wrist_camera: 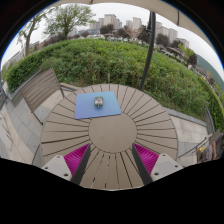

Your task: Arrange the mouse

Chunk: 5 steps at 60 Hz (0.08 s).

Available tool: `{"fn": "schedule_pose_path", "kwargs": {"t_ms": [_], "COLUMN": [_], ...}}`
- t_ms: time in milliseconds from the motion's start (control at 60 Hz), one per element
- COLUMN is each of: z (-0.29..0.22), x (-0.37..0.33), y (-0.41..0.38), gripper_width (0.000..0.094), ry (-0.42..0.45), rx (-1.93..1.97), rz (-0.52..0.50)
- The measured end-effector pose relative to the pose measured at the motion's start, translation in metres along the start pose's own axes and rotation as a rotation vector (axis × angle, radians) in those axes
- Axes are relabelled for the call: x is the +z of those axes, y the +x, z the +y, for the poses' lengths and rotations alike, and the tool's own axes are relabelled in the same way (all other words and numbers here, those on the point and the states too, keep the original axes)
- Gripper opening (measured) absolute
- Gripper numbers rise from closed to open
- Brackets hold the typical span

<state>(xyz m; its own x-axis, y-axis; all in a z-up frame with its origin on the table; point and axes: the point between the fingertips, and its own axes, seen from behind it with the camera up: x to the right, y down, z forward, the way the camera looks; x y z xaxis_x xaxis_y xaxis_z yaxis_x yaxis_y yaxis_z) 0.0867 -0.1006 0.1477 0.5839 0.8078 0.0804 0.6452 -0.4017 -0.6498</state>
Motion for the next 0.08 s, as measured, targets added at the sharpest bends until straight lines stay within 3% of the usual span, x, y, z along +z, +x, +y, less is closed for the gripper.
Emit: {"fn": "schedule_pose_path", "kwargs": {"t_ms": [83], "z": [-0.0056], "x": [0.0038], "y": [-0.0039], "gripper_width": [0.0854], "ry": [0.013], "rx": [0.006], "rz": [-0.014]}}
